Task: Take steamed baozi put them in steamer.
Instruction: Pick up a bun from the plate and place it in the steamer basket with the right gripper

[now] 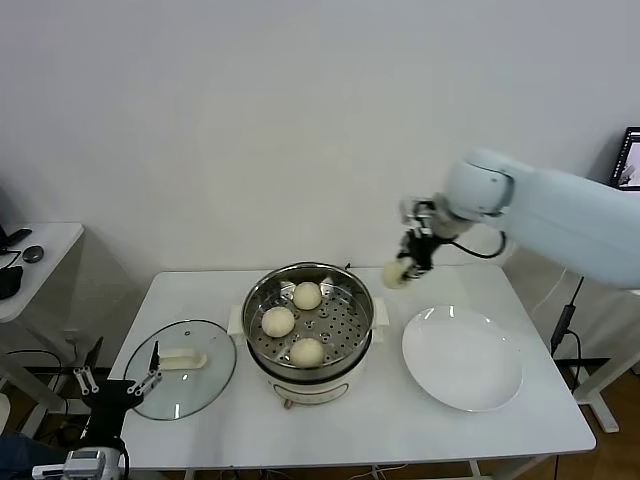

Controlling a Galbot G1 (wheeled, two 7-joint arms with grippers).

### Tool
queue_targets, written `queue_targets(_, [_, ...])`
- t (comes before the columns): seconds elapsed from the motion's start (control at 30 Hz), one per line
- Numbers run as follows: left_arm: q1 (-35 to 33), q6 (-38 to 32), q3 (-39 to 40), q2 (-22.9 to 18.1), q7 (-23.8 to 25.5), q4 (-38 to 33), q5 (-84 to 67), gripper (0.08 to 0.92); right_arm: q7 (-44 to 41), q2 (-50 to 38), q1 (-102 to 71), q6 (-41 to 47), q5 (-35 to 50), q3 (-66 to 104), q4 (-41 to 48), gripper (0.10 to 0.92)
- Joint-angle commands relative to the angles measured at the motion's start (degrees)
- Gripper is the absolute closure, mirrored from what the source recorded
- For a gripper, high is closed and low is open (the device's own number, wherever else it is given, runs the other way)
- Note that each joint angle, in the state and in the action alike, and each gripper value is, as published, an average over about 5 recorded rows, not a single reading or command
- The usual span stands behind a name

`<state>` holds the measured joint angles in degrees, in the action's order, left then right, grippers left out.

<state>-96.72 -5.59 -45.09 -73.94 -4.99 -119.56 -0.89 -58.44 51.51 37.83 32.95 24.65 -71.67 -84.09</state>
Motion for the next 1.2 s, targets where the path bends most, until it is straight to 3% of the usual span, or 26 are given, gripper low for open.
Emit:
queue_targets(0.03, [-0.12, -0.03, 0.07, -0.14, -0.03, -0.06, 0.21, 0.177, 6.4, 15.12, 1.47, 8.78, 9.82, -5.31, 0.41, 0.61])
queue_targets(0.43, [-0.17, 0.05, -0.48, -0.43, -0.03, -0.33, 0.13, 0.177, 6.37, 17.64, -6.46, 8.71, 1.94, -5.96, 6.35, 0.609])
queue_targets(0.9, [-0.12, -0.06, -0.53, -0.56, -0.11, -0.06, 0.01, 0.177, 5.78, 16.79, -9.44, 8.66, -0.81, -5.53, 6.98, 0.599])
queue_targets(1.0, [-0.24, -0.12, -0.66, -0.53, -0.14, -0.11, -0.06, 0.177, 6.13, 16.42, -9.72, 8.64, -1.06, -4.98, 6.76, 0.565])
queue_targets(1.2, [-0.26, -0.23, -0.81, -0.5, -0.2, 0.06, -0.15, 0.177, 6.81, 14.03, -8.06, 8.62, -0.42, -2.52, 5.39, 0.405])
